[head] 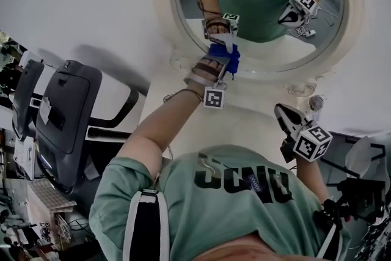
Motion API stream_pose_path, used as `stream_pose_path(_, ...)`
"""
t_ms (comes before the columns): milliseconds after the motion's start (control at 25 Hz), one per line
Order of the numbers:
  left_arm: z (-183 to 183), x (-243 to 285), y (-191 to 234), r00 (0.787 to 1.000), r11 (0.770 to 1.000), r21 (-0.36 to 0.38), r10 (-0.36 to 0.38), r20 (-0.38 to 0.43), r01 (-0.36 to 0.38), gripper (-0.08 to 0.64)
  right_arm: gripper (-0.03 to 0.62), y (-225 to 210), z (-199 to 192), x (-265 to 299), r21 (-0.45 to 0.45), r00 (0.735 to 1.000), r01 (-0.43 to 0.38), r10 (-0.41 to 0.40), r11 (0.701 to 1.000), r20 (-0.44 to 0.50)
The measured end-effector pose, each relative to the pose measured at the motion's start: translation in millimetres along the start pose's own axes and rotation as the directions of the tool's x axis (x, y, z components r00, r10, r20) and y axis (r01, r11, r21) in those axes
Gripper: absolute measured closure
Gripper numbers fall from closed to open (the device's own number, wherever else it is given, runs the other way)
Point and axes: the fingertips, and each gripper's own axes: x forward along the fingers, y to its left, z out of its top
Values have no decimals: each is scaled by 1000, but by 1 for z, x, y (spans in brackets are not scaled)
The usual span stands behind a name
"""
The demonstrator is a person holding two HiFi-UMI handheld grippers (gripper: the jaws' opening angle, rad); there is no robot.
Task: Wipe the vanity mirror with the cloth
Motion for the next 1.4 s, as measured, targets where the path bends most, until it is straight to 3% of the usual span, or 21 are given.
stream_pose_path(120,0,4,-26,999,999,-9,-51,-6,51,480,584,2,1,0,-4,1000,2,-2,1000,-5)
stream_pose_path(280,2,9,-19,998,996,-61,-64,-15,63,480,584,-4,7,0,-8,1000,13,-13,1000,3)
stream_pose_path(400,7,12,-32,979,970,-142,-203,-10,199,480,584,-6,7,2,-16,1000,8,-7,1000,20)
stream_pose_path(480,9,4,-21,969,947,-209,-248,11,245,477,584,-2,7,2,-26,1000,3,-2,1000,30)
stream_pose_path(560,9,-11,22,981,941,-277,-186,49,193,476,584,-1,9,0,-29,999,5,-4,1000,36)
stream_pose_path(680,6,-45,143,995,938,-346,56,83,-24,476,584,-4,12,-2,-26,999,14,-12,1000,45)
stream_pose_path(720,4,-59,191,985,926,-361,151,82,-112,476,584,-5,12,-3,-25,999,15,-14,1000,48)
stream_pose_path(800,0,-84,281,946,883,-384,318,62,-272,476,584,-7,13,-4,-23,998,14,-13,1000,54)
stream_pose_path(920,-10,-107,376,889,820,-394,457,15,-415,476,584,-5,14,-3,-25,998,4,-2,1000,68)
stream_pose_path(1040,-17,-112,426,866,797,-378,499,-27,-470,476,584,-5,17,-4,-31,996,1,2,1000,84)
stream_pose_path(1280,-27,-93,444,873,820,-307,476,-103,-483,476,584,-14,15,-10,-15,995,15,-14,1000,100)
stream_pose_path(1400,-30,-79,440,876,819,-312,468,-120,-481,476,584,-16,15,-12,-12,995,18,-17,1000,102)
